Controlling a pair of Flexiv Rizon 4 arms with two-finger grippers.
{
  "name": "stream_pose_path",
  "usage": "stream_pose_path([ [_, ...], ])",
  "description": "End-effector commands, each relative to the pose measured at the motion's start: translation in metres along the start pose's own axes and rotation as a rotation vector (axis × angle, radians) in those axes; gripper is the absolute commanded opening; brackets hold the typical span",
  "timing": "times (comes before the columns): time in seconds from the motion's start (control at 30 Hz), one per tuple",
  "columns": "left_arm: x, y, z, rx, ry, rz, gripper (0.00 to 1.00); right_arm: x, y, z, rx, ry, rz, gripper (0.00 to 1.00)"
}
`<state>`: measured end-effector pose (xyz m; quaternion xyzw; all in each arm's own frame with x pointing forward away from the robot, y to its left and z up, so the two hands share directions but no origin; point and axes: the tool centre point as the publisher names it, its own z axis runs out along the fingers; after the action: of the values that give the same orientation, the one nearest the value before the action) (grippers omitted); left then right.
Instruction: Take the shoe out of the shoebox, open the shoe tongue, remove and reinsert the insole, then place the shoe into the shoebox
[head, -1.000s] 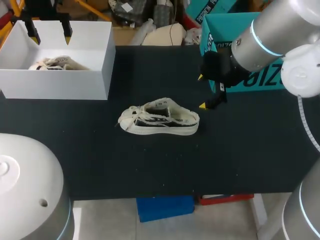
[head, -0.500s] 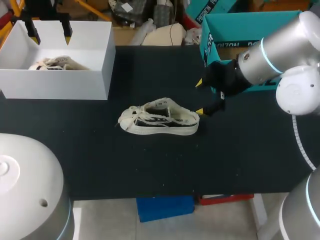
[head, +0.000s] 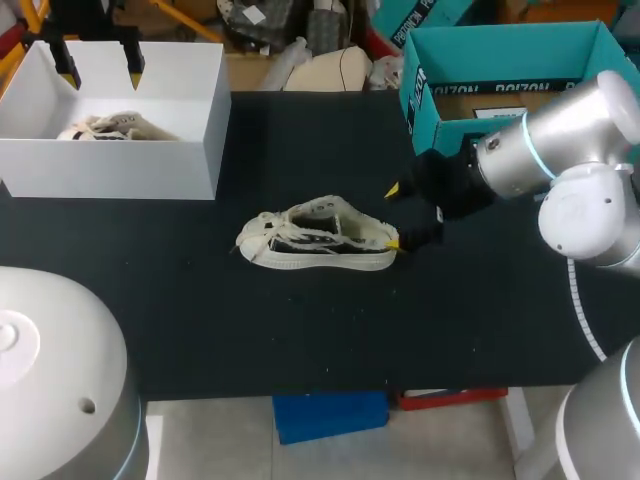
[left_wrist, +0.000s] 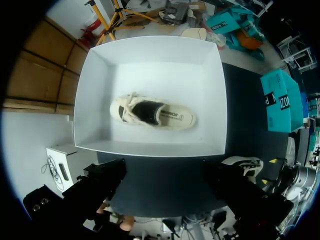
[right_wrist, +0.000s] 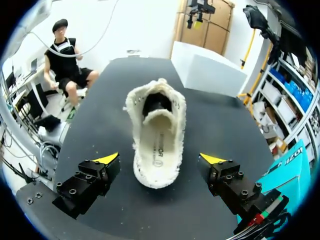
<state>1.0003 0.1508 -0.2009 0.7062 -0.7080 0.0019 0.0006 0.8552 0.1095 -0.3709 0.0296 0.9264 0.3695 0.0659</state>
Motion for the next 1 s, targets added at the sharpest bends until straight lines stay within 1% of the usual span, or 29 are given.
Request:
stream_pose_path([
  [0.03,0.0,0.0,0.0,-0.001,-0.001,-0.001,1.0,-0.001,-0.009,0.016,-0.064,-0.007,0.007,1.0],
  [0.2,0.0,0.0,0.0,-0.001,-0.001,-0.001,1.0,-0.002,-0.016,0.026,-0.101,-0.001,0.024,1.0],
  [0.4,0.0,0.0,0.0,-0.001,-0.001,-0.001,1.0,-0.004,-0.019,0.036,-0.141,0.01,0.034,1.0],
  [0.6,0.0,0.0,0.0,-0.001,-0.001,-0.001,1.0,-0.004,-0.02,0.044,-0.159,0.02,0.042,1.0],
  [1.0,0.0,0.0,0.0,-0.001,-0.001,-0.001,1.0,0.002,-0.021,0.057,-0.18,0.045,0.065,1.0],
])
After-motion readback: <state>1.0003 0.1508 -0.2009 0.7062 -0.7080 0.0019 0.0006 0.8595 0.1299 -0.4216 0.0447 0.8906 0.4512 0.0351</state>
